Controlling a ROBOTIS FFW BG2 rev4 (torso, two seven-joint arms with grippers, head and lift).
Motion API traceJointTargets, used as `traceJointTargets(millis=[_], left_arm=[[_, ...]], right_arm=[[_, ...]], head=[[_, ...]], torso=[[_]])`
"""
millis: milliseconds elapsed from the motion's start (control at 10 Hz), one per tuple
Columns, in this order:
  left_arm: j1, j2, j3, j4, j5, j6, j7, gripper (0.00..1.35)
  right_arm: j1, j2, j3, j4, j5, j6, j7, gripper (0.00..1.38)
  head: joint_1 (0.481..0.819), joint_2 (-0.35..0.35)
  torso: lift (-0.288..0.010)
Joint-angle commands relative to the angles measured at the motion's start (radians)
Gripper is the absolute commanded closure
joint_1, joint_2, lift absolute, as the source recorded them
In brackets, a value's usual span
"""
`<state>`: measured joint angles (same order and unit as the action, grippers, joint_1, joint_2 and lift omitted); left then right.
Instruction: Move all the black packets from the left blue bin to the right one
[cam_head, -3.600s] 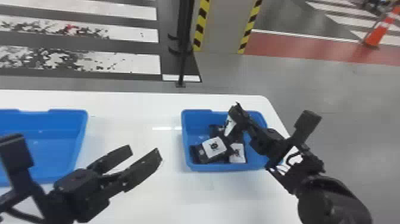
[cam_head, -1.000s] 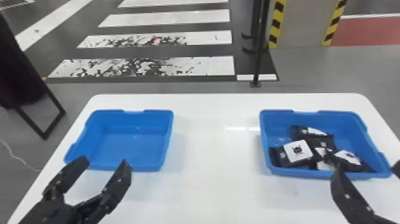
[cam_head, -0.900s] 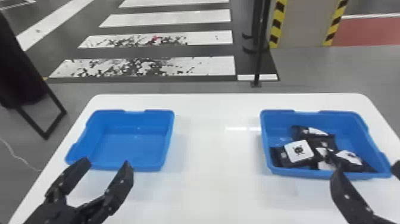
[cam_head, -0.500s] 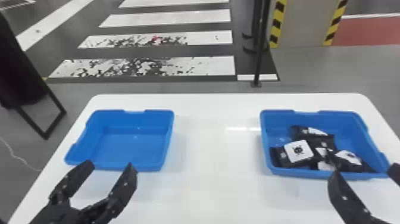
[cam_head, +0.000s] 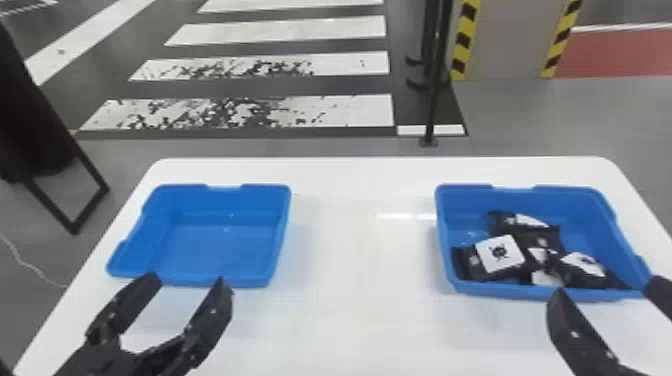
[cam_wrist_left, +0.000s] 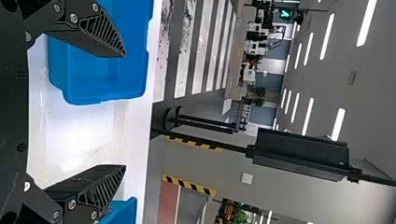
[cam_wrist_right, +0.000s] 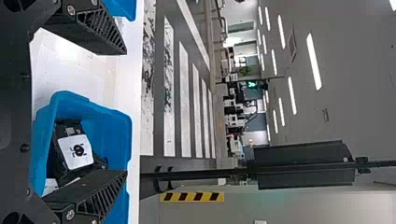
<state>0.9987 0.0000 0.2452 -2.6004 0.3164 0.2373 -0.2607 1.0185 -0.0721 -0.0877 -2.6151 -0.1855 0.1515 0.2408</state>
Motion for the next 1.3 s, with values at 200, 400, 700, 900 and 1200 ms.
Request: traceJointTargets(millis=[200, 400, 700, 900, 1200], left_arm=[[-0.002, -0.003, -0.004, 0.0, 0.001, 0.011, 0.0, 0.2], [0.0, -0.003, -0.004, 0.0, 0.001, 0.011, 0.0, 0.2], [-0.002, -0.003, -0.004, 0.0, 0.003, 0.015, 0.0, 0.2], [0.0, -0.003, -0.002, 0.0, 0.003, 0.018, 0.0, 0.2], [0.0, -0.003, -0.004, 0.0, 0.005, 0.02, 0.0, 0.2]], right_arm=[[0.0, -0.002, 0.0, 0.0, -0.004, 0.006, 0.002, 0.12], [0.0, -0.002, 0.0, 0.002, -0.006, 0.006, 0.002, 0.12], [0.0, -0.002, 0.0, 0.002, -0.006, 0.008, 0.002, 0.12], [0.0, -0.002, 0.0, 0.002, -0.006, 0.008, 0.002, 0.12], [-0.002, -0.002, 0.0, 0.005, -0.01, 0.008, 0.002, 0.12]], head=[[0.695, 0.109], [0.695, 0.108], [0.695, 0.108], [0.695, 0.108], [0.695, 0.108]], torso=[[-0.14], [-0.14], [-0.14], [-0.14], [-0.14]])
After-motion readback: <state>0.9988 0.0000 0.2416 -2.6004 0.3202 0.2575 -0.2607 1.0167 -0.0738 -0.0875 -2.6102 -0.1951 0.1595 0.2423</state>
